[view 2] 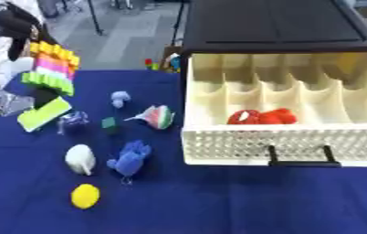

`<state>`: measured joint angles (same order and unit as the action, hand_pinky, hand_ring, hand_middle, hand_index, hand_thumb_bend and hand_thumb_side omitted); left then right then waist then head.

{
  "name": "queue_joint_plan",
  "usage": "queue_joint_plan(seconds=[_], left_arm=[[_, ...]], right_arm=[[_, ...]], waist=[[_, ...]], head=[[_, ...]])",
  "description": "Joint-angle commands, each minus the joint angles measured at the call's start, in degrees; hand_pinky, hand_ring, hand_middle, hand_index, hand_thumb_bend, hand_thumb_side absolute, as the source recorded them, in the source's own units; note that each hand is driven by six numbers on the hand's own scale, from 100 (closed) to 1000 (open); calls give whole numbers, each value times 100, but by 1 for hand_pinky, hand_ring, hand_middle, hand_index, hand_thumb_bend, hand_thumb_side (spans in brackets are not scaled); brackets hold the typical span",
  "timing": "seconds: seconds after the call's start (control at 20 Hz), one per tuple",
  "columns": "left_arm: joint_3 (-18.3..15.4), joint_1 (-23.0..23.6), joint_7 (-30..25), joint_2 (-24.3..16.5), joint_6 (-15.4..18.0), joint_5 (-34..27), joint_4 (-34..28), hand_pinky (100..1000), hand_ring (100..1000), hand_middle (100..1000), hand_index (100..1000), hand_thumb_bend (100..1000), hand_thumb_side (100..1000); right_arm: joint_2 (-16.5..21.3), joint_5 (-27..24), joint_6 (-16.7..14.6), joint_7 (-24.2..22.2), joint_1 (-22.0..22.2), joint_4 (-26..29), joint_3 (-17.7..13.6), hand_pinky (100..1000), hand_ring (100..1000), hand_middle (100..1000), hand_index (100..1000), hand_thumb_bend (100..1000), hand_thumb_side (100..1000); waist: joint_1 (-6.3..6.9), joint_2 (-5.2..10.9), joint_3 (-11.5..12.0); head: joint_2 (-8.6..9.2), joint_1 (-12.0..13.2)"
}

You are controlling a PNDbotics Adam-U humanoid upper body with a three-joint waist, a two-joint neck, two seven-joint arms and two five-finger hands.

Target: Pick up objects from table and place into drawer.

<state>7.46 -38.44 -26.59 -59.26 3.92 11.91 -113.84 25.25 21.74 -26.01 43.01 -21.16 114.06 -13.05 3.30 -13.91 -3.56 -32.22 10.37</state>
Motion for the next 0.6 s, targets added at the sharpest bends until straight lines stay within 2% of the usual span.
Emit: queue_joint_plan(seconds=[0.05,0.45,0.6], left_arm=[[12,-379,-118,124,-148,-265,79,309,517,472,563,100,496],[304,-1515,-232,844,-338,-561,803,293,506,461,554,100,511],[404,-1754,-206,1049,-339,-596,1052,285,501,456,548,100,518]], right_arm=[[193,-62,-67,15,-73,54,6,715,763,635,769,100,1000],[203,-114,-56,-29,-112,54,23,716,763,635,769,100,1000],[208,-119,-67,-66,-136,54,35,716,763,635,769,100,1000]], waist=[[11,131,-26],[76,150,-115],[98,149,-155]], head=[[-53,45],[-3,76],[11,86]])
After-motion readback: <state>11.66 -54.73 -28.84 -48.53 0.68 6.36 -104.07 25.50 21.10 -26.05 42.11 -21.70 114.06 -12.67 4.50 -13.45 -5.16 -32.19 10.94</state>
